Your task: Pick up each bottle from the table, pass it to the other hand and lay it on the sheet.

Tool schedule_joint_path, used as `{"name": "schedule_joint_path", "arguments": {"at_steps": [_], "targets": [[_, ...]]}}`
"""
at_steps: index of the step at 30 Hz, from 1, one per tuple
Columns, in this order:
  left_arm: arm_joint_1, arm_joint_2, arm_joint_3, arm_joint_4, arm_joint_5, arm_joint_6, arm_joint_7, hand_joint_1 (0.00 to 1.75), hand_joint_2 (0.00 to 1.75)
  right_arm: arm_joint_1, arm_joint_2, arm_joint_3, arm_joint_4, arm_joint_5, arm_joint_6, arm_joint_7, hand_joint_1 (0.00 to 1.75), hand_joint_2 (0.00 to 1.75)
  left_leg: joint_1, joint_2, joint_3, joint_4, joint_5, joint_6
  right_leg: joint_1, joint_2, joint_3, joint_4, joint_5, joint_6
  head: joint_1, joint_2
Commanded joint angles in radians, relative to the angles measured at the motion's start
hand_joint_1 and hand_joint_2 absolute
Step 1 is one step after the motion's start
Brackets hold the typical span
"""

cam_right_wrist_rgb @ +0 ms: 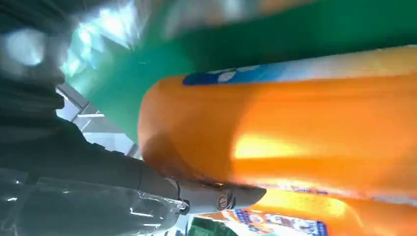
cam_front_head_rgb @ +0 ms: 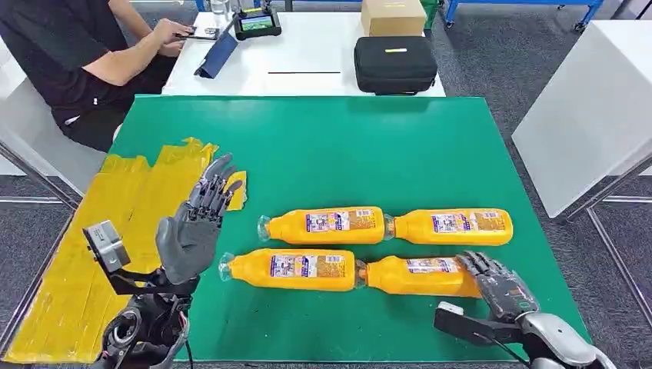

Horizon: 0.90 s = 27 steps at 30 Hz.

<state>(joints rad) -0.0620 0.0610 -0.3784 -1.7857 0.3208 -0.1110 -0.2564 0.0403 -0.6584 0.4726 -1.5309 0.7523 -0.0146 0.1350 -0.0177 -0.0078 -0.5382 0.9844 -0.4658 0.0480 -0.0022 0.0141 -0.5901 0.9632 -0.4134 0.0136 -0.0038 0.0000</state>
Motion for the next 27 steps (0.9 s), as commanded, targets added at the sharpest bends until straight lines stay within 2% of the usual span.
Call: {"name": "schedule_joint_path", "arguments": {"at_steps": [1,3,6,7,8,11,14,15,16,17,21,22,27], "targets": [[-0.046,0.016,-0.022,0.069,0.006,0.0,0.002,0.0,0.0,-0.049,0.077,0.077,0.115,0.008,0.036,0.002,0.0,1.75,0.002,-0.001,0.005,-0.002,0.0,-0.004,0.002,-0.002,0.006,-0.003,0.0,0.0,0.0,0.0],[-0.045,0.015,-0.02,0.069,0.007,0.0,0.002,0.0,0.0,-0.055,0.078,0.085,0.125,0.024,0.058,0.0,0.0,1.75,0.001,0.0,0.003,-0.001,0.0,-0.002,0.001,-0.001,0.005,-0.002,0.0,0.0,0.0,0.0],[-0.048,0.009,-0.007,0.073,0.01,-0.001,0.001,0.0,0.0,-0.107,0.103,0.151,0.182,0.092,0.178,0.01,0.02,1.75,0.002,0.001,0.005,-0.002,0.0,-0.003,0.002,0.0,0.006,-0.003,0.0,0.0,0.0,0.0],[-0.049,0.005,-0.002,0.075,0.01,-0.003,0.001,0.0,0.0,-0.126,0.117,0.174,0.214,0.113,0.204,0.011,0.89,1.75,0.003,0.001,0.008,-0.003,-0.001,-0.006,0.002,-0.001,0.01,-0.004,0.0,0.0,0.0,0.0],[-0.049,0.001,0.001,0.077,0.009,-0.004,0.001,0.0,0.0,-0.139,0.129,0.194,0.241,0.131,0.222,0.012,1.41,1.75,0.003,0.001,0.008,-0.002,-0.001,-0.003,0.003,0.002,0.009,-0.004,0.001,0.0,0.0,0.0],[-0.05,-0.002,0.002,0.078,0.009,-0.005,0.001,0.0,0.0,-0.145,0.138,0.202,0.26,0.138,0.219,0.012,1.41,1.75,0.002,0.001,0.008,-0.002,0.0,-0.003,0.002,0.0,0.009,-0.004,0.0,0.0,0.0,0.0],[-0.048,-0.002,0.002,0.077,0.009,-0.006,0.001,0.0,0.0,-0.143,0.133,0.202,0.258,0.139,0.217,0.011,1.41,1.75,0.003,0.005,0.012,-0.001,-0.003,-0.004,0.003,0.006,0.013,-0.003,0.001,0.0,0.0,0.0],[-0.049,-0.003,0.003,0.078,0.01,-0.006,0.001,0.0,0.0,-0.146,0.129,0.211,0.258,0.146,0.228,0.01,1.48,1.75,0.003,0.005,0.013,-0.001,-0.004,-0.003,0.003,0.007,0.015,-0.003,0.0,0.0,0.0,0.0],[-0.051,-0.008,0.006,0.082,0.01,-0.009,0.003,0.0,0.0,-0.159,0.138,0.238,0.287,0.167,0.261,0.01,1.69,1.75,0.003,0.004,0.014,-0.001,-0.004,-0.003,0.003,0.007,0.015,-0.003,0.0,0.0,0.0,0.0],[-0.055,-0.013,0.006,0.086,0.009,-0.013,0.005,0.0,0.0,-0.167,0.151,0.256,0.317,0.177,0.281,0.006,1.75,1.75,0.003,0.003,0.015,-0.002,-0.003,-0.005,0.003,0.006,0.016,-0.004,0.001,0.0,0.0,0.0],[-0.058,-0.027,0.018,0.092,0.005,-0.02,0.01,0.0,0.0,-0.184,0.192,0.319,0.402,0.204,0.311,-0.002,1.75,1.75,0.004,0.007,0.02,-0.002,-0.004,-0.004,0.004,0.01,0.021,-0.005,0.001,-0.001,0.0,0.0],[-0.057,-0.029,0.02,0.092,0.004,-0.022,0.01,0.0,0.0,-0.183,0.194,0.323,0.402,0.204,0.315,-0.001,1.75,1.75,0.005,0.006,0.02,-0.004,-0.003,-0.006,0.005,0.008,0.021,-0.007,0.002,0.0,0.0,0.0],[-0.054,-0.045,0.032,0.081,-0.013,-0.023,0.021,0.0,0.0,-0.164,0.201,0.314,0.359,0.23,0.37,0.027,1.75,1.75,0.009,0.017,0.035,-0.001,-0.012,-0.005,0.009,0.018,0.032,-0.008,0.0,-0.002,0.0,0.0]]}}
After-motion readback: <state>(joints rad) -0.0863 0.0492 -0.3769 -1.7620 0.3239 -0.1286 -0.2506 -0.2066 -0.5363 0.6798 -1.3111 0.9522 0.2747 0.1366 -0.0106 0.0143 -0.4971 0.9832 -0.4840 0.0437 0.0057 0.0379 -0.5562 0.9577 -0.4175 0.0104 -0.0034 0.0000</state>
